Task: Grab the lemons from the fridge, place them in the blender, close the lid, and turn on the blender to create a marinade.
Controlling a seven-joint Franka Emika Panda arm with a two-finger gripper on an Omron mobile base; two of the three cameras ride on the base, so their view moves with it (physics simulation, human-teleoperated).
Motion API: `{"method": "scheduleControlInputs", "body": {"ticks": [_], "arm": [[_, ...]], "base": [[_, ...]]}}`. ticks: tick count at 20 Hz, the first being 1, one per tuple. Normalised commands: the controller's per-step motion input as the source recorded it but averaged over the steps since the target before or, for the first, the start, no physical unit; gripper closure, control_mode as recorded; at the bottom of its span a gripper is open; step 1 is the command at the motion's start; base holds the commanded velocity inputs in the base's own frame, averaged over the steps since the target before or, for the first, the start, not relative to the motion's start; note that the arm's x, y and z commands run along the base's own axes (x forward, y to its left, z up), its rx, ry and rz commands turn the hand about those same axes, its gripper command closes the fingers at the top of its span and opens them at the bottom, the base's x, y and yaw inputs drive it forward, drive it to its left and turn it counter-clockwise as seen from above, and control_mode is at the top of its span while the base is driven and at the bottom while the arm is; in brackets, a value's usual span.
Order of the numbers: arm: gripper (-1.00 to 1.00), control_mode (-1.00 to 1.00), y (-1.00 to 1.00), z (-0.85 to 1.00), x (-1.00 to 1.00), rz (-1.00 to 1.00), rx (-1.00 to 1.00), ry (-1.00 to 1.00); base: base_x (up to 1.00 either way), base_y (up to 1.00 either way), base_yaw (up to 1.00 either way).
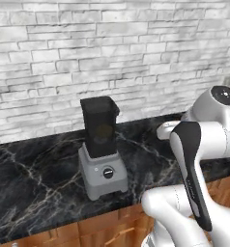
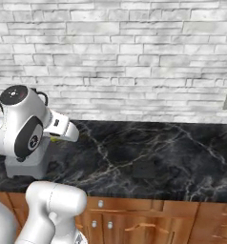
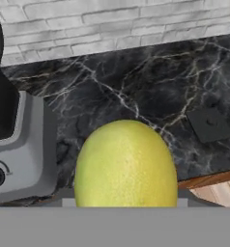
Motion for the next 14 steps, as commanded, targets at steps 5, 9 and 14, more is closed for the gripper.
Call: {"method": "scheduleControlInputs", "body": {"ticks": [5,9,14], "arm": [[1.00,1.00,0.00,0.00,0.00,0.00,0.00,0.00],[1.00,1.00,0.00,0.00,0.00,0.00,0.00,0.00],[1.00,1.00,0.00,0.00,0.00,0.00,0.00,0.00]], "base": [[0.01,-0.05,0.37],[-0.40,-0.07,0.09],[0.00,0.00,0.00]]}}
